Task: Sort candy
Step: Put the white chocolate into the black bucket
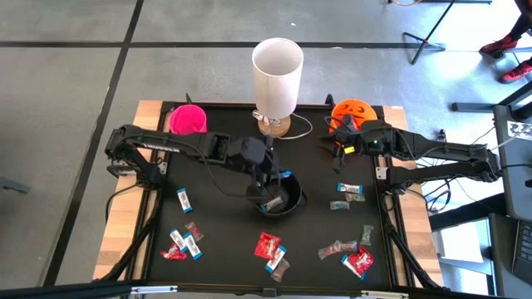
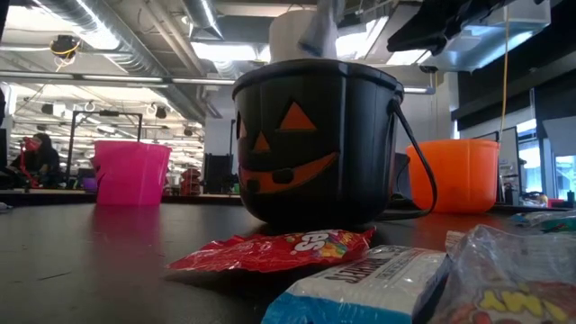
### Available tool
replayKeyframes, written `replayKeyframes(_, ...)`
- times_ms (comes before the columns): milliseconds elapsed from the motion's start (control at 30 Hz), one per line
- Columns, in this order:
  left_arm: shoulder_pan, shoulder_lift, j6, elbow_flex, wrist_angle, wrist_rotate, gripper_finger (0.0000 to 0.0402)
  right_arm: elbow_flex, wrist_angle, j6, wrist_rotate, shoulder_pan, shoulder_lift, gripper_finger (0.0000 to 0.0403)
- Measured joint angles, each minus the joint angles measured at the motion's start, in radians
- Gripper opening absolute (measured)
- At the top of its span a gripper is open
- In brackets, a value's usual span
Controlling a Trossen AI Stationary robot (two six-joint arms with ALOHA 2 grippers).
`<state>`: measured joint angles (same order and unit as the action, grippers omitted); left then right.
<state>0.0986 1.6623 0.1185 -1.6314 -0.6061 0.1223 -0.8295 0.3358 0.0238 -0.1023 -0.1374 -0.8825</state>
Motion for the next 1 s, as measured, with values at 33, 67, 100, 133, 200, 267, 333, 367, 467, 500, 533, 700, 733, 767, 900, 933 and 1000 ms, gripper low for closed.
replayKeyframes(33,0.001,0.0,-0.011,0.0,-0.009,0.012,0.01,0.0,-0.003,0.0,0.008,0.0,0.0,0.0099)
replayKeyframes(67,0.001,0.0,-0.022,0.0,-0.021,0.027,0.0115,0.0,-0.005,0.0,0.016,0.0,0.0,0.0099)
replayKeyframes(100,0.002,0.0,-0.032,0.0,-0.032,0.043,0.013,0.0,-0.006,0.0,0.021,0.0,0.0,0.0099)
replayKeyframes(133,0.001,-0.001,-0.038,0.0,-0.053,0.059,0.0144,0.0,-0.01,0.0,0.026,0.0,0.0,0.0099)
replayKeyframes(200,0.005,-0.01,-0.065,0.0,-0.123,0.095,0.0166,0.0,-0.021,0.0,0.037,0.0,0.0,0.0099)
replayKeyframes(267,0.008,-0.026,-0.119,0.0,-0.214,0.131,0.0178,0.0,-0.029,0.0,0.051,0.0,0.001,0.0099)
replayKeyframes(333,0.015,-0.04,-0.219,0.0,-0.349,0.168,0.0183,0.0,-0.029,0.005,0.062,0.0,0.001,0.0099)
replayKeyframes(367,0.017,-0.043,-0.28,0.0,-0.435,0.178,0.0184,0.0,-0.029,0.006,0.062,0.0,0.001,0.0099)
replayKeyframes(467,0.027,-0.043,-0.433,0.008,-0.673,0.186,0.0183,0.0,-0.028,0.007,0.062,0.0,0.001,0.0099)
replayKeyframes(500,0.036,-0.043,-0.474,0.022,-0.734,0.191,0.0183,0.0,-0.029,0.007,0.062,0.0,0.001,0.0099)
replayKeyframes(533,0.047,-0.044,-0.504,0.045,-0.775,0.19,0.0183,0.0,-0.029,0.007,0.062,0.0,0.001,0.0099)
replayKeyframes(700,0.109,-0.054,-0.598,0.218,-0.82,0.081,0.0182,0.0,-0.029,0.007,0.062,0.0,0.001,0.0099)
replayKeyframes(733,0.121,-0.055,-0.617,0.256,-0.812,0.048,0.0182,0.0,-0.029,0.007,0.062,0.0,0.001,0.0099)
replayKeyframes(767,0.134,-0.054,-0.64,0.297,-0.807,0.021,0.0182,0.0,-0.029,0.007,0.062,0.0,0.001,0.0099)
replayKeyframes(900,0.195,-0.053,-0.73,0.444,-0.72,-0.047,0.0182,0.0,-0.028,0.008,0.07,0.0,0.001,0.0099)
replayKeyframes(933,0.215,-0.053,-0.753,0.473,-0.693,-0.055,0.0182,0.0,-0.027,0.008,0.072,0.0,0.001,0.0099)
replayKeyframes(1000,0.251,-0.055,-0.803,0.523,-0.637,-0.067,0.0182,0.0,-0.025,0.008,0.078,0.0,0.001,0.0099)
